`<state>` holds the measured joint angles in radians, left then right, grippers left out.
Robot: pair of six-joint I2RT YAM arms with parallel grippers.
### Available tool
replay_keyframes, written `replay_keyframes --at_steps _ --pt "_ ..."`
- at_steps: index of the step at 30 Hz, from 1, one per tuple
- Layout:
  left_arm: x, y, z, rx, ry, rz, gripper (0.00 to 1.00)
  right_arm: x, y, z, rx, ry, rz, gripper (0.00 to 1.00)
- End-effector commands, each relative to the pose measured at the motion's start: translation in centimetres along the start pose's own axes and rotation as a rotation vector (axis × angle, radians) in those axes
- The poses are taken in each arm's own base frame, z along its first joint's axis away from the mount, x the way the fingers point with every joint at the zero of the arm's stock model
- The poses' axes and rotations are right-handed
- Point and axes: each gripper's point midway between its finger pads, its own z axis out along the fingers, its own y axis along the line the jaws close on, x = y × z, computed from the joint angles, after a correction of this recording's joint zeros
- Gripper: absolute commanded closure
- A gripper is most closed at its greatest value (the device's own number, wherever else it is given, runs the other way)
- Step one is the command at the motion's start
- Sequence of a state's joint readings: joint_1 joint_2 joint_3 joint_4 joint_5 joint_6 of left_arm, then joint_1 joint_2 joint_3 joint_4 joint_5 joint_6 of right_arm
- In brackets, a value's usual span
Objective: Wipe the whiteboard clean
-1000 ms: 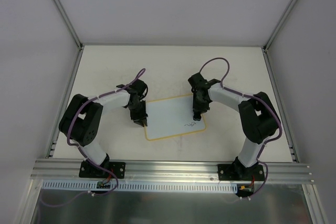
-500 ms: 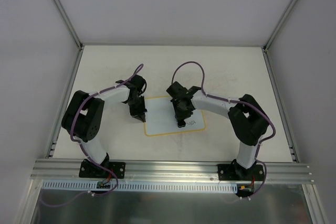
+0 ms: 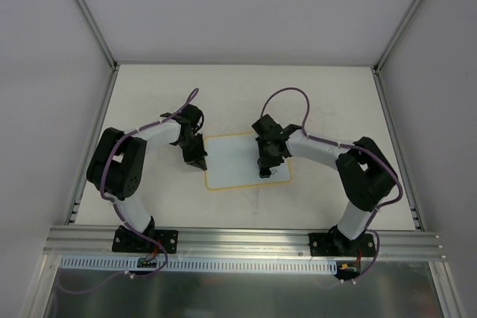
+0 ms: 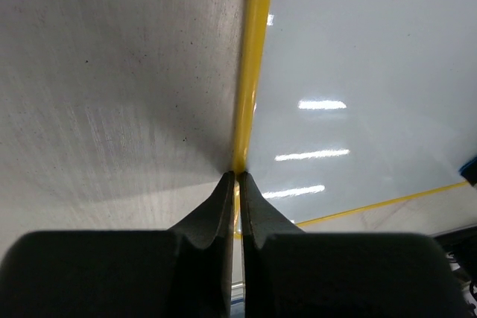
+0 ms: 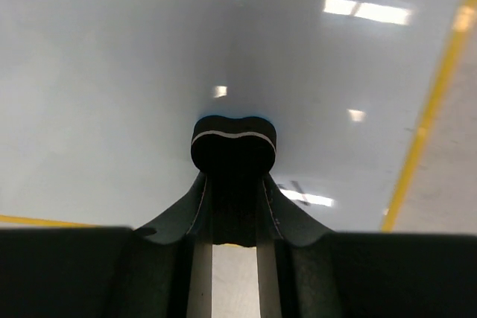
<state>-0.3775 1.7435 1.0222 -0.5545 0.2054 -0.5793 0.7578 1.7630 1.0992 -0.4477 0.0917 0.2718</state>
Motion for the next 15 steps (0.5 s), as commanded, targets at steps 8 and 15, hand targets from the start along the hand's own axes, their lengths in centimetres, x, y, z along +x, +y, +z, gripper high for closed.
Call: replay_keyframes --at_steps 8,15 --pt "-0.4 4.1 1.0 -0.141 -0.013 0.008 1.00 3.9 -13.0 -2.1 0.376 0.068 0.226 1.00" --pt "-0.5 3.4 0.6 -0.109 -0.017 0.004 1.00 0.5 -7.1 -2.2 0.199 -0.025 0.105 1.00"
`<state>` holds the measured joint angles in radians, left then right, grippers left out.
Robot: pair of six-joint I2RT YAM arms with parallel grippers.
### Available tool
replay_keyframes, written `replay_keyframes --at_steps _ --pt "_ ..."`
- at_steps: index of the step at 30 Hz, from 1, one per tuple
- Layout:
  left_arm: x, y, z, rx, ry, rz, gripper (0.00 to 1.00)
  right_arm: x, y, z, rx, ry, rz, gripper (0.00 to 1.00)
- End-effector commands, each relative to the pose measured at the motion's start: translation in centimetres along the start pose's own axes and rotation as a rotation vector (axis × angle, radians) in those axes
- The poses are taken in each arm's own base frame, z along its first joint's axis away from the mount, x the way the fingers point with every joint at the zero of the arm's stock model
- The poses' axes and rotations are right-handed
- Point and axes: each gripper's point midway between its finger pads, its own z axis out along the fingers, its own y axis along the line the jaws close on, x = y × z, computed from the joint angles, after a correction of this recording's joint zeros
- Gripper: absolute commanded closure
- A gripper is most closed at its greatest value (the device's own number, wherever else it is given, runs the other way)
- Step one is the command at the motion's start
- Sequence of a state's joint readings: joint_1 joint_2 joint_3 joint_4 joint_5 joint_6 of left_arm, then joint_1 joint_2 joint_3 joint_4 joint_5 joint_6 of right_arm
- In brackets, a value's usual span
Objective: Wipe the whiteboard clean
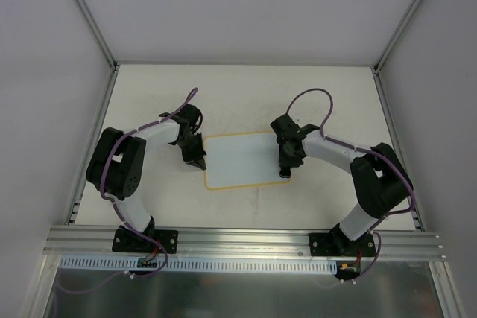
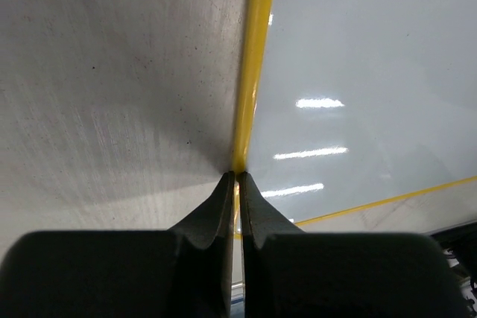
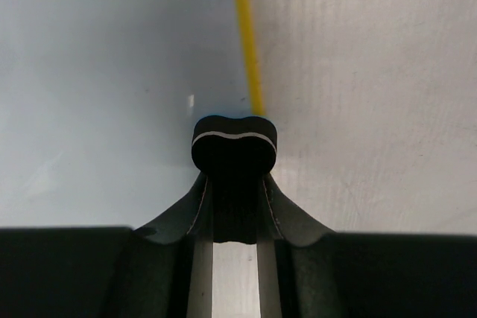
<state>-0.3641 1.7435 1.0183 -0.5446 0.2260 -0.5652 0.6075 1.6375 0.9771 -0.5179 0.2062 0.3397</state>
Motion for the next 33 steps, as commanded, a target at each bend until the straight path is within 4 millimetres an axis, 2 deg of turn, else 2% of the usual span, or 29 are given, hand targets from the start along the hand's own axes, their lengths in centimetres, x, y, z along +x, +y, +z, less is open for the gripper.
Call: replay_keyframes --at_steps 1,3,4,9,10,11,15,20,21,23,24,25,27,29,31,33 --pt "-0.5 3.2 0.5 -0.125 -0.024 0.003 1.00 -0.3 2.1 -1.4 -0.023 -0.030 -0.127 1.00" --pt "-0.5 3.2 0.5 -0.124 -0.024 0.004 1.00 -0.7 4.5 -1.8 -0.066 -0.050 -0.177 1.00" --pt "-0.6 3.2 0.5 -0.124 -0.024 0.003 1.00 -1.2 6.9 -2.7 -0.119 -0.070 -0.216 1.00" --pt "-0.4 3.2 0.6 -0.122 -0.017 0.005 1.00 -0.6 12.8 -2.4 -0.190 -0.057 -0.352 1.00" --pt "-0.3 3.3 0.6 -0.126 -0.017 0.006 1.00 0.1 13.3 -1.3 -0.186 -0.022 -0.366 1.00" --pt "-0.3 3.3 0.5 -0.125 -0.019 0.008 1.00 -0.1 14.2 -1.3 -0.201 -0.023 -0.372 1.00" --pt "-0.2 3.6 0.6 -0.135 -0.017 0.012 1.00 0.3 14.4 0.4 -0.159 0.003 -0.392 1.00" --pt "-0.3 3.6 0.6 -0.136 -0.020 0.013 1.00 -0.2 11.7 1.4 -0.071 0.005 -0.355 1.00" --pt "-0.2 3.6 0.6 -0.137 -0.019 0.013 1.00 0.0 10.1 2.0 -0.040 0.024 -0.329 1.00" --pt "-0.3 3.7 0.6 -0.136 -0.020 0.012 1.00 0.0 8.1 2.3 -0.010 0.036 -0.275 1.00" --pt "-0.2 3.7 0.6 -0.136 -0.020 0.012 1.00 -0.2 7.1 1.9 -0.004 0.030 -0.242 1.00" --pt "-0.3 3.7 0.6 -0.138 -0.021 0.012 1.00 0.3 4.9 2.4 0.035 0.058 -0.204 1.00" --pt "-0.2 3.8 0.7 -0.142 -0.016 0.017 1.00 -0.2 2.2 2.0 0.074 0.063 -0.129 1.00" --pt "-0.2 3.8 0.7 -0.140 -0.017 0.017 1.00 0.7 -0.5 2.0 0.127 0.092 -0.092 1.00" --pt "-0.2 3.8 0.7 -0.143 -0.018 0.017 1.00 0.3 -2.5 1.4 0.146 0.085 -0.023 1.00" --pt "-0.3 3.9 0.7 -0.145 -0.020 0.018 1.00 1.2 -4.1 1.2 0.161 0.106 0.009 1.00"
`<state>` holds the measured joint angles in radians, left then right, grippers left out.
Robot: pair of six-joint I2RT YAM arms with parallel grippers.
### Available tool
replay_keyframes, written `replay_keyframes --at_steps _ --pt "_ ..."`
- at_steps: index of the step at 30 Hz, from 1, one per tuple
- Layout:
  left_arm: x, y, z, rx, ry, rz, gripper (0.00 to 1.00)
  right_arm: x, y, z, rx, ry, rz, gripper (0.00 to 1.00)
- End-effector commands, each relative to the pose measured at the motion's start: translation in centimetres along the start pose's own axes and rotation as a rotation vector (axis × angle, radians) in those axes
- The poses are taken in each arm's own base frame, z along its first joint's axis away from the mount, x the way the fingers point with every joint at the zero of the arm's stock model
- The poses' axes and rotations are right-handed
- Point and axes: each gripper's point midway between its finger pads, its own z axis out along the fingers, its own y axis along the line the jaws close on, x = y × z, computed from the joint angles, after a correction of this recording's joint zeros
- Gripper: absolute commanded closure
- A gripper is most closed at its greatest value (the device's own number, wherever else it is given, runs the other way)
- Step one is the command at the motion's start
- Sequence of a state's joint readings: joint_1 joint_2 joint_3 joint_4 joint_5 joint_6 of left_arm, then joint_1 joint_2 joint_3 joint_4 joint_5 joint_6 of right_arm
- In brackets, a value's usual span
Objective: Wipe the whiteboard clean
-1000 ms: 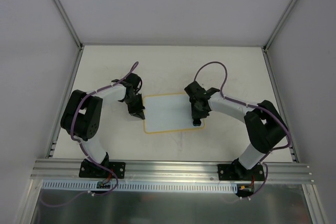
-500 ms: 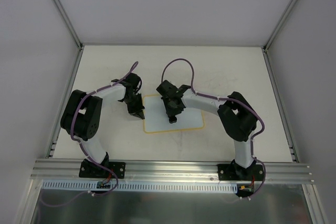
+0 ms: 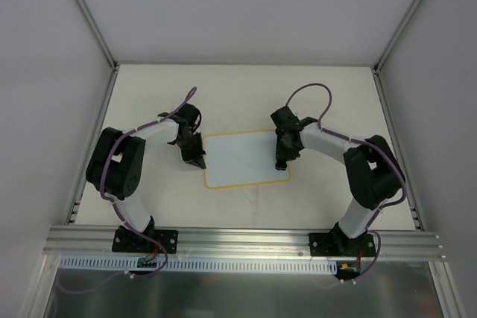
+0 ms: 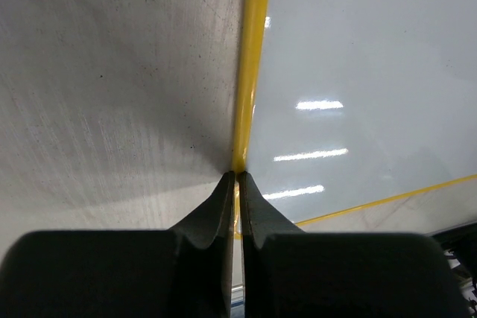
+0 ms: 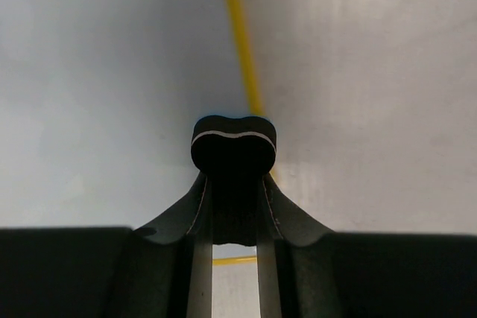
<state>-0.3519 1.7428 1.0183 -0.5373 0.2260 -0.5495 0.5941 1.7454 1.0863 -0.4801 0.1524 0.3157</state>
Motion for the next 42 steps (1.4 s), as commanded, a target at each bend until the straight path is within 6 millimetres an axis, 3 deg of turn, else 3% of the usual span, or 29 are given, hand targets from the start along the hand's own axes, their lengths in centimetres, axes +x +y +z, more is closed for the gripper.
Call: replay_keyframes --at_steps 1,8,15,18,19,22,26,32,36,40,42 --pt "0.2 3.6 0.7 -0.147 -0.008 0.014 1.00 3.5 -7.5 -0.6 0.223 0.102 0.039 1.00" --pt "-0.4 3.0 0.3 -0.126 -0.022 0.011 1.00 2.6 -10.2 -2.9 0.229 0.055 0.101 1.00" --pt "-1.2 2.0 -0.7 -0.093 -0.057 0.026 1.00 -0.4 -12.9 -4.3 0.231 -0.006 0.098 1.00" --pt "-1.6 1.5 -1.1 -0.080 -0.073 0.032 0.91 -1.7 -12.9 -3.6 0.215 -0.014 0.084 1.00" --pt "-1.8 1.3 -1.3 -0.072 -0.079 0.034 0.84 -1.7 -13.0 -3.1 0.214 -0.003 0.084 0.99" --pt "-2.2 0.8 -1.8 -0.055 -0.095 0.040 0.73 -2.3 -12.6 -2.2 0.190 0.000 0.090 0.93" --pt "-2.8 0.1 -3.0 -0.031 -0.132 0.046 0.54 -1.7 -12.2 -1.1 0.173 0.031 0.087 0.78" --pt "-3.5 -1.0 -5.5 0.007 -0.198 0.066 0.36 -1.3 -12.6 -1.3 0.167 0.034 0.090 0.29" --pt "-3.9 -2.2 -8.1 0.054 -0.257 0.089 0.19 -2.2 -12.9 -3.1 0.149 -0.021 0.105 0.20" --pt "-5.1 -3.2 -11.7 0.077 -0.349 0.129 0.01 -4.3 -13.5 -6.4 0.098 -0.112 0.136 0.09" --pt "-5.3 -3.3 -13.6 0.081 -0.395 0.140 0.01 -5.5 -13.7 -8.7 0.073 -0.163 0.139 0.01"
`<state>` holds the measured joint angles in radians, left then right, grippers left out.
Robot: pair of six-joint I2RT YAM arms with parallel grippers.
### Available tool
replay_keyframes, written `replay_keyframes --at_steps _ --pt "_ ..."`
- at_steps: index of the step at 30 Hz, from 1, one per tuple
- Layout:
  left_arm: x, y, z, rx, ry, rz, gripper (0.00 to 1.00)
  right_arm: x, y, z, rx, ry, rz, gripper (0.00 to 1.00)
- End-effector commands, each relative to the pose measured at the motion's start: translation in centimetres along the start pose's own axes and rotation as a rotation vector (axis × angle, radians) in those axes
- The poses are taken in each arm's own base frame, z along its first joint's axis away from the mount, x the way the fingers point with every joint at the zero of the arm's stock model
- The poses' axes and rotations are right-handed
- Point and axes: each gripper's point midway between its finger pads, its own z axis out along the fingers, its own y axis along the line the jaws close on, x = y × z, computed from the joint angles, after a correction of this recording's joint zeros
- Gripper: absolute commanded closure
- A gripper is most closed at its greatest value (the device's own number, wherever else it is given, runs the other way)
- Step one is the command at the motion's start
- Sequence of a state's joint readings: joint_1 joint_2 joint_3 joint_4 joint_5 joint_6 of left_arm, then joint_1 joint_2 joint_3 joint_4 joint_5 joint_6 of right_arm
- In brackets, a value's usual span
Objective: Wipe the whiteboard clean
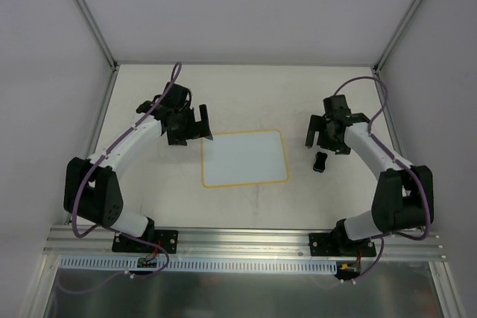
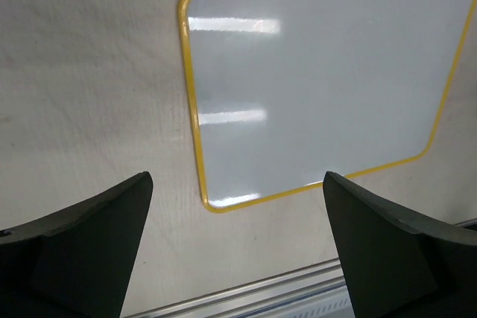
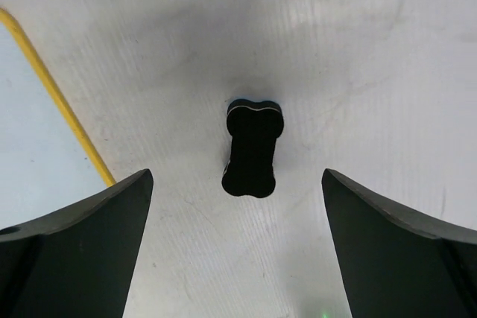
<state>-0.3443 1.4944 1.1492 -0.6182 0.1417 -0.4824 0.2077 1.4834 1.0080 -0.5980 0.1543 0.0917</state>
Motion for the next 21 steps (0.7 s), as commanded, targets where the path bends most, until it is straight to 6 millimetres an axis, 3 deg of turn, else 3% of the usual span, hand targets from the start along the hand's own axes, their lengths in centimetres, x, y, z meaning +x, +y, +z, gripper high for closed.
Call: replay_keyframes --at_steps 1,5,9,14,21 --pt "-3.0 -0.5 -4.4 0.002 -0.134 0.042 0.01 -3.2 -0.7 -4.3 -0.051 -0.112 0.000 0.01" --pt "-5.1 -0.8 -8.4 -0.001 -0.240 0.065 0.01 -4.7 -2.8 -7.8 -0.005 -0.163 0.019 0.01" --pt "-7.4 -0.5 -14.5 -0.035 -0.435 0.102 0.01 -7.0 -4.1 -12.2 0.012 -0.295 0.013 0.01" --pt "-9.5 0.2 -22.1 -0.092 -0.680 0.133 0.01 -10.1 -6.2 -21.7 0.034 -0.575 0.027 0.01" --pt "-9.6 2.1 -34.0 -0.171 -1.014 0.106 0.01 -10.5 -9.6 -32.5 0.102 -0.896 0.035 0.01"
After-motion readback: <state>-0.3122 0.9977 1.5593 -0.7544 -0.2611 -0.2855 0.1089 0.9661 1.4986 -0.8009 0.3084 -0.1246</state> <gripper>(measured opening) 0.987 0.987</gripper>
